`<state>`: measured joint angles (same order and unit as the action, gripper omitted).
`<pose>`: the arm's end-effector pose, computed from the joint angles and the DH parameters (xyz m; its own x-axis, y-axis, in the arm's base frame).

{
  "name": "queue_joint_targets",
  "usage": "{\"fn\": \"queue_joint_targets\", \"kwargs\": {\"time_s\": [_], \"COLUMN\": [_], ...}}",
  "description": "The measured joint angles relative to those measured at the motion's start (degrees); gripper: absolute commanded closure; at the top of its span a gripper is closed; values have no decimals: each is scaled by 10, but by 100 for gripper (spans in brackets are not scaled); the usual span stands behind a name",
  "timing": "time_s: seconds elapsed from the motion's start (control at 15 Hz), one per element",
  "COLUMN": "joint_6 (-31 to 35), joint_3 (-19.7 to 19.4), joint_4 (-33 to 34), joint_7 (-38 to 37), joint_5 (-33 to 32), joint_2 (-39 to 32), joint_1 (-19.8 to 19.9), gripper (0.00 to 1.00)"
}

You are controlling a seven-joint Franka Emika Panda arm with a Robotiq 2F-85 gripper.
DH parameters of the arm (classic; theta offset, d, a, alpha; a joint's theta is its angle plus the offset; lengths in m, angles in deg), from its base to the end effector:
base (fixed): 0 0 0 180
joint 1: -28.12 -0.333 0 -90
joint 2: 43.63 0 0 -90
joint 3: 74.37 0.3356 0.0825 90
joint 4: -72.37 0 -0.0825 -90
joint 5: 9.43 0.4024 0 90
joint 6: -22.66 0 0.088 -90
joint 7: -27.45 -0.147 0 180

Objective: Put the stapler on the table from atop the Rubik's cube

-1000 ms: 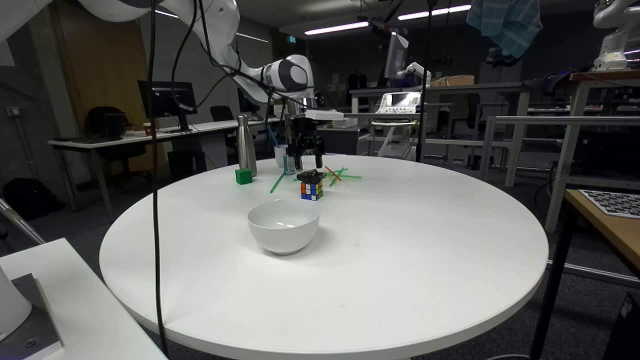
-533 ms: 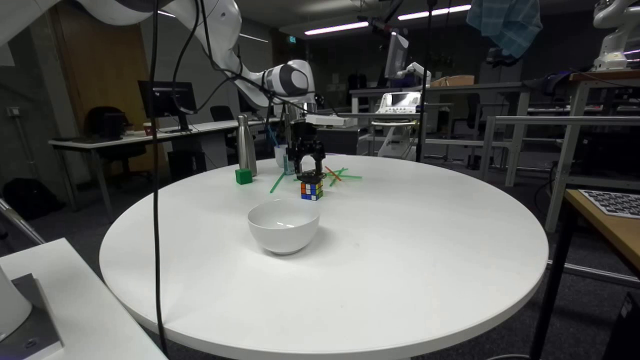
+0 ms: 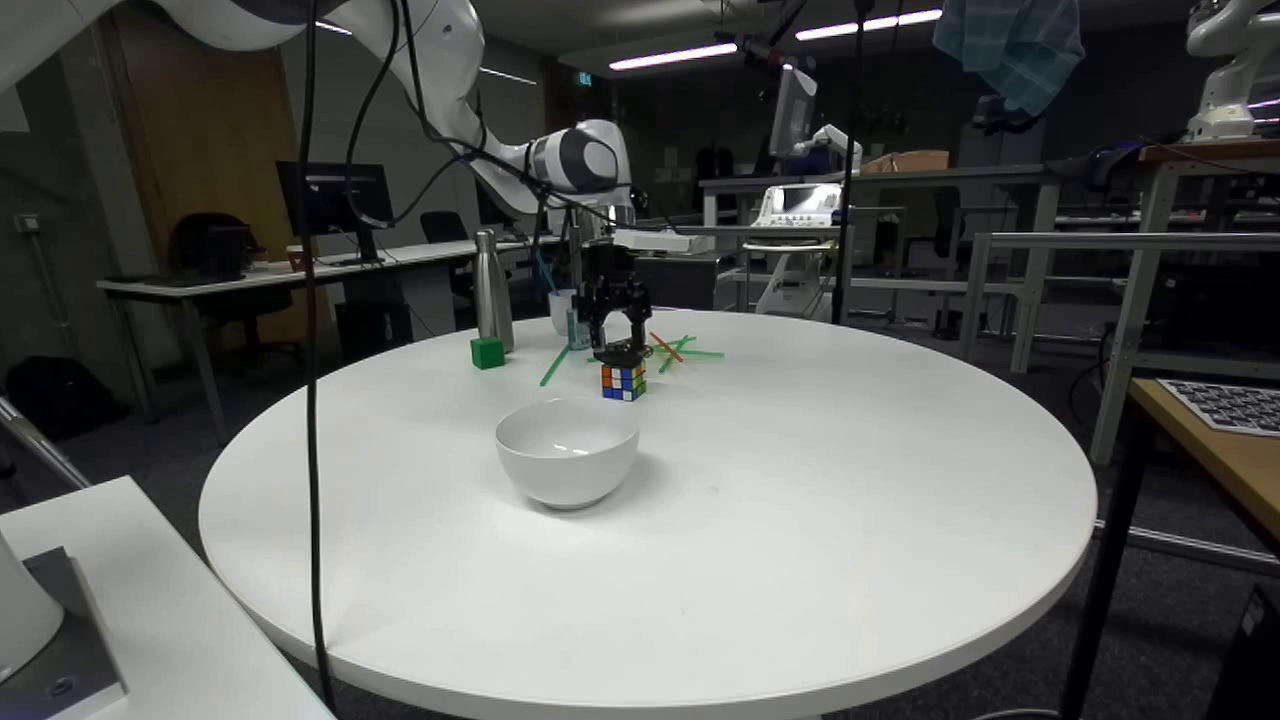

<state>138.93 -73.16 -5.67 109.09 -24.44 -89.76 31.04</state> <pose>0.7459 -0.0490 0.1930 0.0343 0.9751 -0.2190 0.9912 -0.0613 -0.1175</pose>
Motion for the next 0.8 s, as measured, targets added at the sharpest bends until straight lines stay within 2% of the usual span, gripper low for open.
{"fn": "queue_joint_targets", "kwargs": {"time_s": [0.4,0.47,0.6,0.67,0.8], "joint_6": [-1,-1,-2,-3,-4], "joint_3": [0,0,0,0,0], "joint_4": [0,0,0,0,0], "joint_7": [8,9,10,10,11], "joint_5": [0,0,0,0,0], "joint_2": [-1,-1,-1,-1,-1], "joint_1": [0,0,0,0,0], "gripper": [0,4,21,34,48]}}
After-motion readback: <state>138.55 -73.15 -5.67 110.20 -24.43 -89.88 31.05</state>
